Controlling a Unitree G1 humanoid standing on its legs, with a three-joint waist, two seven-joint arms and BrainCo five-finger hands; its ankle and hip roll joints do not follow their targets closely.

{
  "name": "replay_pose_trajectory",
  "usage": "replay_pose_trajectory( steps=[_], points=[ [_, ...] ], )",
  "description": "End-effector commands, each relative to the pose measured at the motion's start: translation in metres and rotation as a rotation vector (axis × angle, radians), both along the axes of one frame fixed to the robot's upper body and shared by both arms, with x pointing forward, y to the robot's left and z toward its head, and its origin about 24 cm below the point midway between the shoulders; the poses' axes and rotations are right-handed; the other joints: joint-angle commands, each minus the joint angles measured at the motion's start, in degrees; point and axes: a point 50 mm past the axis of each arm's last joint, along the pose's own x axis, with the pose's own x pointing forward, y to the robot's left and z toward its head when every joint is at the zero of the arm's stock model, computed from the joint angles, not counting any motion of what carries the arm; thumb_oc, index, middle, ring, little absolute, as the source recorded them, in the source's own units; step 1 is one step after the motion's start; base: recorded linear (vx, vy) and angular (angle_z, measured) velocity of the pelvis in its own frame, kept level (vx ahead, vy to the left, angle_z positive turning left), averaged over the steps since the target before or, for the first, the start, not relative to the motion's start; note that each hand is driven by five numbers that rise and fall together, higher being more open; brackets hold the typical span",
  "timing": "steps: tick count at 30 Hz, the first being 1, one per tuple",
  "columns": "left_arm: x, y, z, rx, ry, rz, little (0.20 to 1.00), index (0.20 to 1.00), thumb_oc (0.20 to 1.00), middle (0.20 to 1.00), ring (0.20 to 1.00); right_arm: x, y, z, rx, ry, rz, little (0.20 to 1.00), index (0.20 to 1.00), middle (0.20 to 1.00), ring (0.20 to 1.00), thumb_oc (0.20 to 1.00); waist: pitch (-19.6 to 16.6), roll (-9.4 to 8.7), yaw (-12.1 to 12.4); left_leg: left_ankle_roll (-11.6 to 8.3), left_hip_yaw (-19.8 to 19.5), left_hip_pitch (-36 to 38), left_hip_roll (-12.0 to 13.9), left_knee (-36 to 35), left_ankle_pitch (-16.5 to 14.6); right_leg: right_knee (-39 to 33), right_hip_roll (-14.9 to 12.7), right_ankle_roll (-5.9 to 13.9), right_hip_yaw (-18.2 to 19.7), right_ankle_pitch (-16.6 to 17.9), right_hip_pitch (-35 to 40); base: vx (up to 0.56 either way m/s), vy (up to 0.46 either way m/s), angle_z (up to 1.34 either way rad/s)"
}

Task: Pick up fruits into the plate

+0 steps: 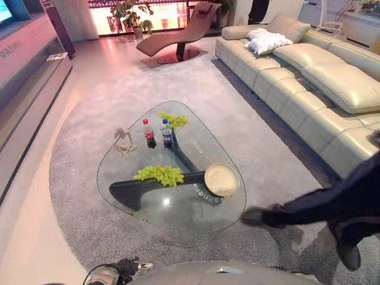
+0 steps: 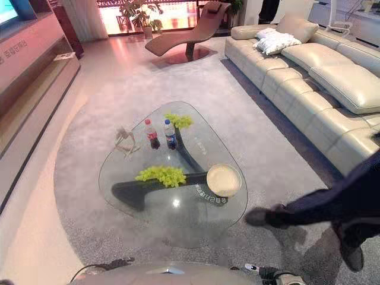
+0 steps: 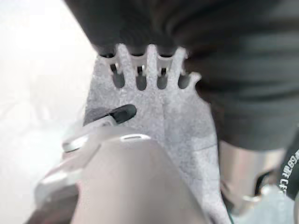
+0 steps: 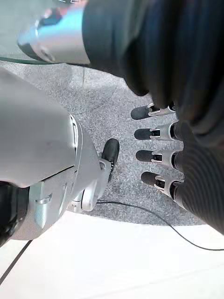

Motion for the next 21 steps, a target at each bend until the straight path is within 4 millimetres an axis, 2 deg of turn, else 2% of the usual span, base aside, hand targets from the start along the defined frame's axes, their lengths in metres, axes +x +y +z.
replay_pose_trajectory(
  steps=[1, 14, 21],
  points=[
    [0.0183, 0.0089, 0.0048, 0.026, -0.048, 0.043, 1.0, 1.0, 1.0, 1.0, 1.0, 0.0186, 0.0004, 0.0024, 0.012, -0.012, -0.022, 1.0, 1.0, 1.0, 1.0, 1.0, 2.8, -0.68, -0.2, 2.06, -0.8, 1.6, -1.8, 0.4, -7.8, 1.4, 0.7, -0.63, -1.5, -5.8, 3.1, 0.23, -0.099, 0.02],
    [0.0176, 0.0113, 0.0051, 0.039, -0.046, 0.067, 1.0, 1.0, 1.0, 1.0, 1.0, 0.0174, 0.0007, 0.0022, 0.017, -0.001, -0.025, 1.0, 1.0, 1.0, 1.0, 1.0, 2.8, -0.59, -0.2, 1.99, -0.9, 1.6, -1.7, 0.4, -7.8, 1.4, 0.8, -0.68, -1.4, -5.9, 3.2, 0.0, 0.0, 0.0],
    [0.0248, 0.0144, 0.0079, 0.084, -0.133, 0.106, 1.0, 1.0, 1.0, 1.0, 1.0, 0.0157, 0.0004, 0.0019, 0.013, 0.0, -0.027, 1.0, 1.0, 1.0, 1.0, 1.0, 3.4, -0.42, -0.4, 2.02, -0.6, 1.4, -1.7, 0.4, -7.6, 1.6, 0.8, -0.75, -1.3, -5.9, 2.9, 0.0, 0.0, 0.0]
  ],
)
